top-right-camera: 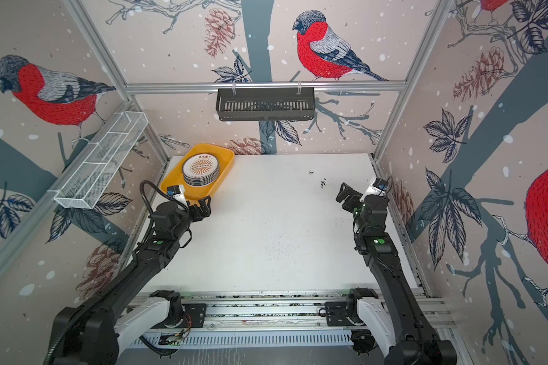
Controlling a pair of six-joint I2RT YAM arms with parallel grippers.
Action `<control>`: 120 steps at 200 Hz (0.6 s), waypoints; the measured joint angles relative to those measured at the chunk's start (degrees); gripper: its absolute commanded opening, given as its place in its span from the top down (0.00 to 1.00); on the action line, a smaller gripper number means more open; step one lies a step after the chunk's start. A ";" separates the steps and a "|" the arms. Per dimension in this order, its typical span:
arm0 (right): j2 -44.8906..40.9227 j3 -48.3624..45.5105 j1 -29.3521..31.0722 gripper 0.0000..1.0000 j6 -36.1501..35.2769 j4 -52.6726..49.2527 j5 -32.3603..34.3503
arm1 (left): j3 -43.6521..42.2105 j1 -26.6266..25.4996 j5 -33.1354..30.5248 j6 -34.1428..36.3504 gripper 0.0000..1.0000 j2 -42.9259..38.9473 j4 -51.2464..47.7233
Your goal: Place the plates into the plastic bin on the countertop
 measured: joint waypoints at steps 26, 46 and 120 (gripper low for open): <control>-0.15 -2.45 -4.72 0.00 -1.03 0.44 0.68 | -4.02 -0.07 -3.80 0.39 0.04 -1.62 2.60; -0.15 -4.72 -7.43 0.01 -1.33 0.57 3.02 | -5.90 -0.07 -7.13 2.73 0.04 -2.54 5.57; -0.07 -15.58 -8.68 0.01 -1.44 8.72 15.28 | -21.14 -0.07 -15.39 15.61 0.03 0.46 31.58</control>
